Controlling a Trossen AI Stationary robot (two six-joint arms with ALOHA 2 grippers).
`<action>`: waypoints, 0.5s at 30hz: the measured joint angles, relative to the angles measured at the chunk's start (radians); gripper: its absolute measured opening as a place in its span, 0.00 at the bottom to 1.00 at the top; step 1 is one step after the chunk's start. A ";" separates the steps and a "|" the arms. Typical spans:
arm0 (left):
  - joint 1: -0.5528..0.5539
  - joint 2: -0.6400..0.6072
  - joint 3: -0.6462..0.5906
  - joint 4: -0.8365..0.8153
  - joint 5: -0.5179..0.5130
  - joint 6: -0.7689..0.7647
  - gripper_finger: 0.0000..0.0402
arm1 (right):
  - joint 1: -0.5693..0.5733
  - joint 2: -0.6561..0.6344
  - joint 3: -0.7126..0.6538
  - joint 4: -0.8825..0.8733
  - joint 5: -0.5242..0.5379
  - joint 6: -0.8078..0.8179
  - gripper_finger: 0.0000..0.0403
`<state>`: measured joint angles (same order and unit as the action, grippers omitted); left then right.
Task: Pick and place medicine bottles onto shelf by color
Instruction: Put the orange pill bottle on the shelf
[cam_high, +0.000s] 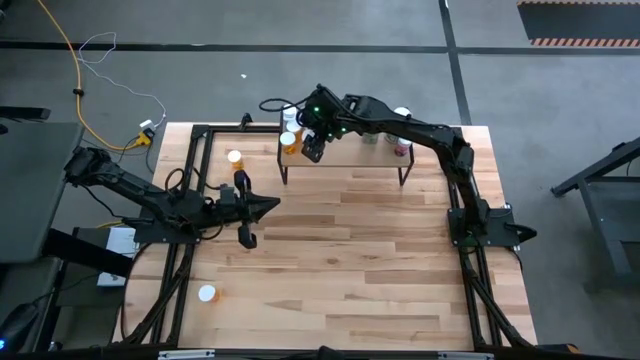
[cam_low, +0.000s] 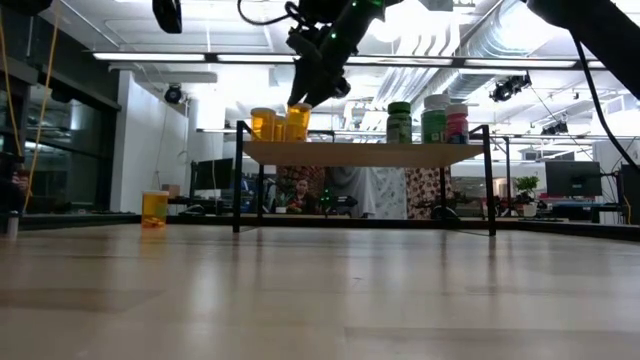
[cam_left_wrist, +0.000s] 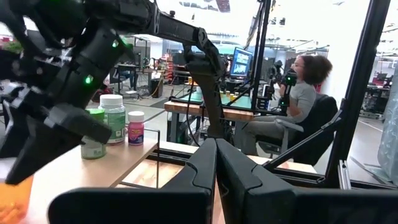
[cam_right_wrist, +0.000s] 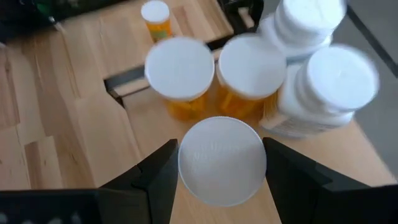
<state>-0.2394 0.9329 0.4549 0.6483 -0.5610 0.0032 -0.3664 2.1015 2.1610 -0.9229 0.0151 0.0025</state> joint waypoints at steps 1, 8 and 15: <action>0.000 0.000 0.000 0.000 0.000 0.000 0.00 | 0.000 0.002 -0.001 -0.006 0.000 0.001 0.49; 0.000 0.000 0.000 0.000 0.000 0.000 0.00 | 0.000 0.017 -0.001 0.014 0.000 -0.001 0.49; 0.000 0.000 0.000 0.000 0.000 0.000 0.00 | 0.000 0.018 -0.001 0.010 0.000 0.043 0.49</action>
<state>-0.2392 0.9329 0.4549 0.6479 -0.5610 0.0032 -0.3664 2.1197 2.1601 -0.9130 0.0151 0.0453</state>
